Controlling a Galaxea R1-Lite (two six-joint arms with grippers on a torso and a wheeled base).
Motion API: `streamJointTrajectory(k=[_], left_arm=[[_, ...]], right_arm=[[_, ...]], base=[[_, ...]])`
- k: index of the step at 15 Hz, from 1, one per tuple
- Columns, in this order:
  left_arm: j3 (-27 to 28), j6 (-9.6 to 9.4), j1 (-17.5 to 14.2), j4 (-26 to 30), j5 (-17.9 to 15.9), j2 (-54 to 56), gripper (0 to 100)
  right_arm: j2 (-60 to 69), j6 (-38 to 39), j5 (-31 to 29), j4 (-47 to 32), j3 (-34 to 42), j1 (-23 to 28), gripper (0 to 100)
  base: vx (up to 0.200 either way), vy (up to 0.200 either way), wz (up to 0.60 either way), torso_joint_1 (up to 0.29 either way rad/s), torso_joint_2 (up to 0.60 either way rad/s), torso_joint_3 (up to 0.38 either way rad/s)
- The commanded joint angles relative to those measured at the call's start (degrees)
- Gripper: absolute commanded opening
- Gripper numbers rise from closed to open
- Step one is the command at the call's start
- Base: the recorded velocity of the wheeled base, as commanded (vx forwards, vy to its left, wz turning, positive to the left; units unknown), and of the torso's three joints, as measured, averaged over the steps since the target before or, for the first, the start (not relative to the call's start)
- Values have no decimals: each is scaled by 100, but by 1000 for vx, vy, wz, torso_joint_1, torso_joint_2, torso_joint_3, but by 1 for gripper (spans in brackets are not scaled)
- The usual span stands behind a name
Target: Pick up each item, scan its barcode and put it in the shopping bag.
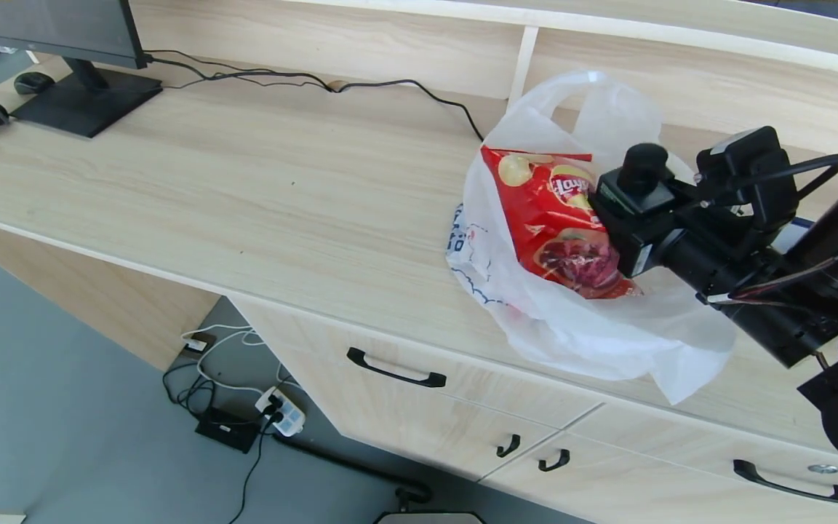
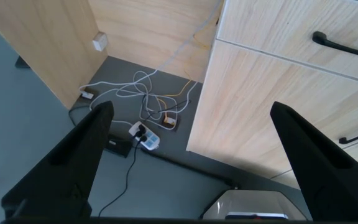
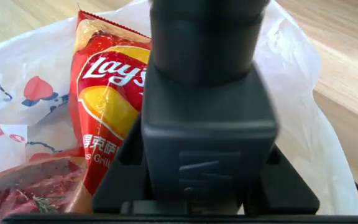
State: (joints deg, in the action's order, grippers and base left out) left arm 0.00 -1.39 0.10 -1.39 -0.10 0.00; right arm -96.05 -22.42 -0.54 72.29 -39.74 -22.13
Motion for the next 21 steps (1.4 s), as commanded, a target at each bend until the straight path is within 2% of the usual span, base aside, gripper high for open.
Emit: streamJointTrajectory(k=[1,10,14,17,21], left_arm=[[0,-2,8,-2,1,-9,100],[0,-2,-1,-10,1,-9,100],[0,7,-1,-10,1,-9,100],[0,7,-1,-10,1,-9,100],[0,-2,8,-2,1,-9,100]], right_arm=[[-142,9,1,31,1,-2,100],[-125,150,-8,584,28,-2,100],[289,229,1,681,37,-55,100],[825,220,-8,681,432,-626,100],[1440,396,-61,593,1188,-951,100]], base=[[0,0,0,0,0,0],[0,0,0,0,0,0],[0,0,0,0,0,0],[0,0,0,0,0,0],[0,0,0,0,0,0]])
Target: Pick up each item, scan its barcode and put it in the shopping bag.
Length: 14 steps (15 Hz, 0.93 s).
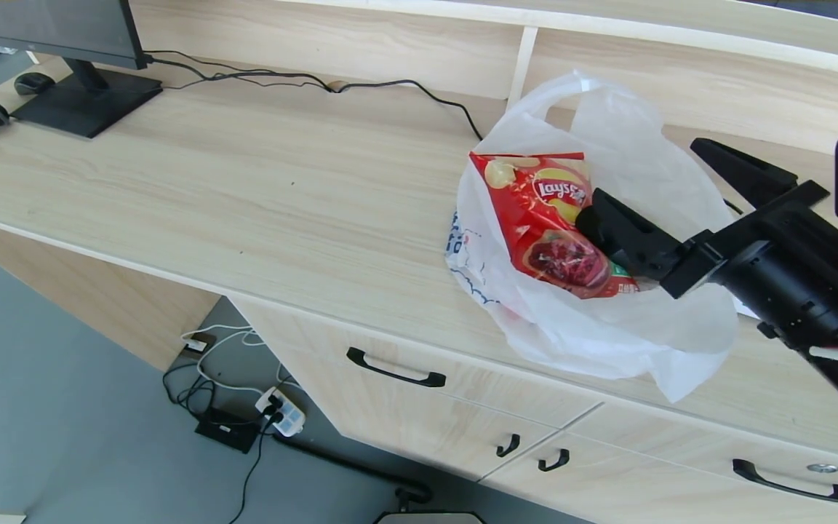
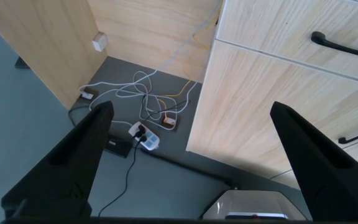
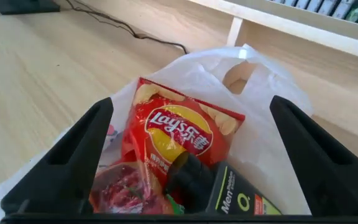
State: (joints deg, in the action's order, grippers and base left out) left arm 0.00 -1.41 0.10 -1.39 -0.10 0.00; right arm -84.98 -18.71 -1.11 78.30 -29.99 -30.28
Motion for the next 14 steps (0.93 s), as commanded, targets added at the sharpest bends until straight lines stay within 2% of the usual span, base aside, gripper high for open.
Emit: streamJointTrajectory(k=[1,2,4,6,8,10,12,13,14], left_arm=[[0,1,8,-2,1,0,100],[0,1,-1,-2,1,-9,100],[0,1,-1,-2,1,-9,100],[0,10,-1,-2,1,-9,100],[0,10,-1,-2,1,-9,100],[0,1,8,-2,1,0,100],[0,10,-1,-2,1,-9,100],[0,10,-1,-2,1,-9,100],[0,10,-1,-2,1,-9,100]], right_arm=[[456,122,-21,1,380,-162,100],[518,254,-21,1,547,-162,100],[1010,1028,-162,19,1821,-136,100],[1353,1212,58,10,2981,-285,100],[1616,1230,269,-588,2999,-567,100],[2302,1476,269,-1766,2999,-725,100],[3611,1713,322,-3497,2999,-725,100],[4605,1704,322,-4833,2964,-725,100],[5457,1678,375,-5817,2990,-725,100]], base=[[0,0,0,0,0,0],[0,0,0,0,0,0],[0,0,0,0,0,0],[0,0,0,0,0,0],[0,0,0,0,0,0],[0,0,0,0,0,0],[0,0,0,0,0,0],[0,0,0,0,0,0],[0,0,0,0,0,0]])
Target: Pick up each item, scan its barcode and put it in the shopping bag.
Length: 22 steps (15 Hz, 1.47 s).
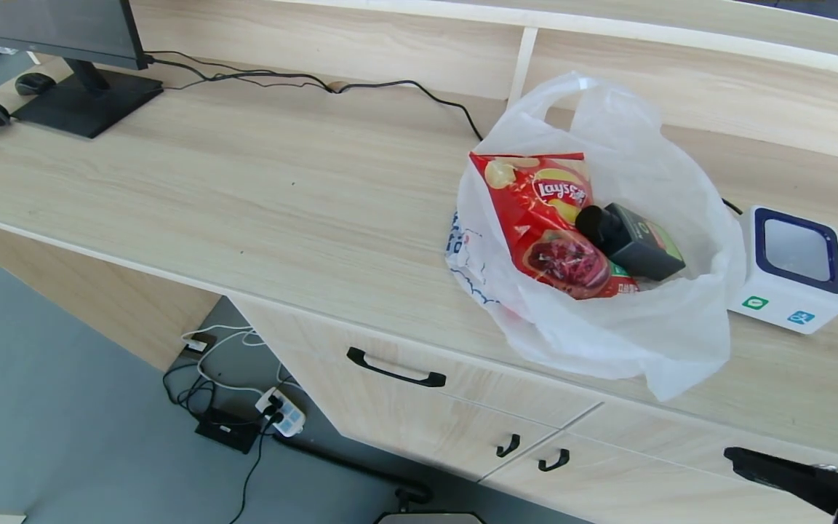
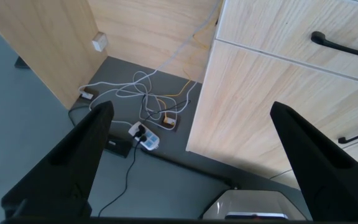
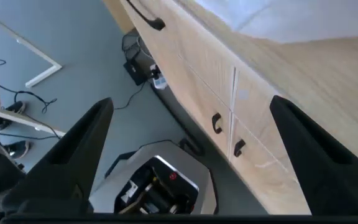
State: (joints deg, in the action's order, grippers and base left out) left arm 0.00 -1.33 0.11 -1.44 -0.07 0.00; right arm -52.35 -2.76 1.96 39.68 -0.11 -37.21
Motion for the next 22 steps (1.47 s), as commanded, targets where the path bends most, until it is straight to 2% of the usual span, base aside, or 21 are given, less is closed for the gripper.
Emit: streamJointTrajectory(k=[1,2,3,9,11,12,14,15,17,18,19,21,22], left_arm=[[0,1,-2,-6,-1,-9,100],[0,1,-2,-6,-1,-9,100],[0,1,-2,3,-1,-9,100],[0,1,7,3,-1,-9,100],[0,1,-2,-6,-1,-9,100],[0,-8,-2,-6,-1,0,100],[0,-17,7,-6,-1,-9,100],[0,-8,-2,-14,-1,-9,100],[0,1,-2,-14,-1,-9,100],[0,1,-2,-14,-1,-9,100],[0,1,-2,-14,-1,-9,100],[0,1,-2,-14,-1,-9,100],[0,1,-2,-14,-1,-9,100]], right_arm=[[2615,29,111,-2456,-33,-32,100],[3617,-58,129,-3590,-86,-32,100],[4145,-67,147,-4065,-138,-32,100],[3890,-58,155,-4047,-147,-32,100],[4171,-357,155,-4038,-130,-50,100],[4347,-331,120,-4038,-130,56,100],[4540,-94,-47,-3933,11,847,100],[4619,-76,-56,-3924,11,926,100],[4786,214,-126,-3933,11,592,100],[4734,258,-161,-3933,11,741,100],[4523,284,-196,-3933,11,1277,100],[4180,232,-196,-3942,11,2745,100],[4206,126,-196,-3942,11,3114,100]], base=[[0,0,0,0,0,0],[0,0,0,0,0,0],[0,0,0,0,0,0],[0,0,0,0,0,0],[0,0,0,0,0,0],[0,0,0,0,0,0],[0,0,0,0,0,0],[0,0,0,0,0,0],[0,0,0,0,0,0],[0,0,0,0,0,0],[0,0,0,0,0,0],[0,0,0,0,0,0],[0,0,0,0,0,0]])
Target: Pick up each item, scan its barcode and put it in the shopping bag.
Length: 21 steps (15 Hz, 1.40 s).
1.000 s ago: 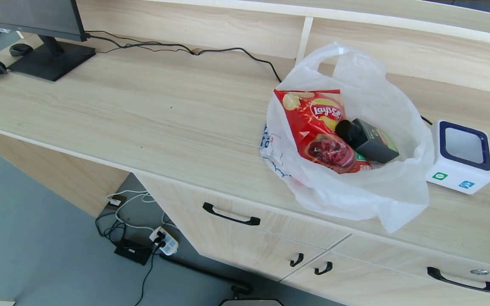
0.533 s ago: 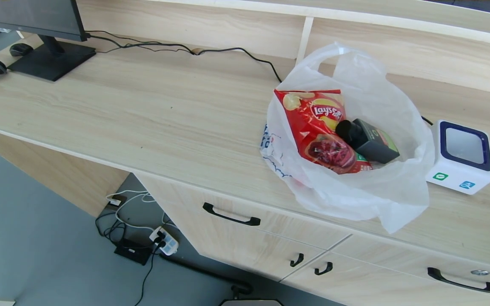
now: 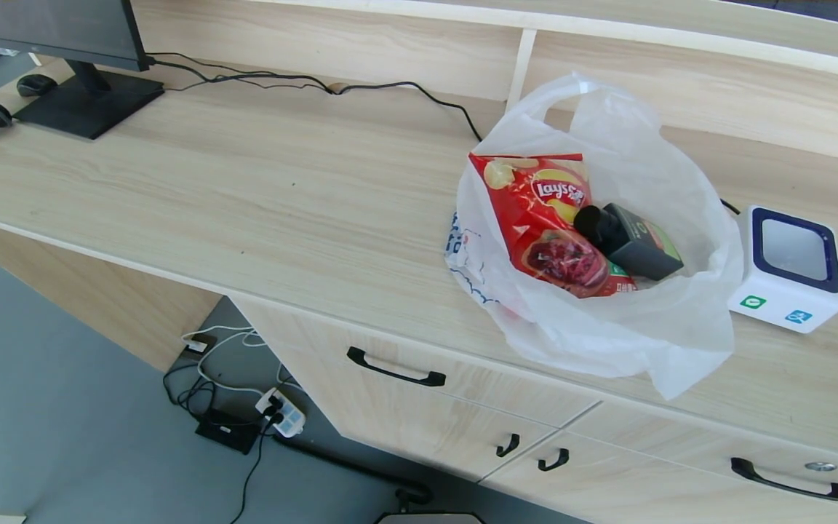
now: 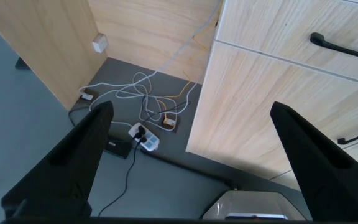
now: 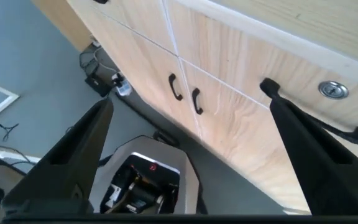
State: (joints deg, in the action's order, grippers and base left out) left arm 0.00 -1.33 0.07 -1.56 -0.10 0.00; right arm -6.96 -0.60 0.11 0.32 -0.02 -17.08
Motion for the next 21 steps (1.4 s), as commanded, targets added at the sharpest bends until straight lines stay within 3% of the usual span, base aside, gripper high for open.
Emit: streamJointTrajectory(k=[1,6,8,10,21], left_arm=[[0,10,1,7,1,-9,100],[0,1,1,15,1,-9,100],[0,1,1,15,1,-9,100],[0,1,1,15,1,-9,100],[0,10,1,15,1,-9,100]], right_arm=[[-130,-178,-11,-5,2,1207,100],[151,-283,-99,3,2,1260,100],[327,-213,-125,3,2,1910,100],[696,-178,-99,-5,2,1690,100],[687,16,-108,-14,2,1690,100]], base=[[0,0,0,0,0,0],[0,0,0,0,0,0],[0,0,0,0,0,0],[0,0,0,0,0,0],[0,0,0,0,0,0]])
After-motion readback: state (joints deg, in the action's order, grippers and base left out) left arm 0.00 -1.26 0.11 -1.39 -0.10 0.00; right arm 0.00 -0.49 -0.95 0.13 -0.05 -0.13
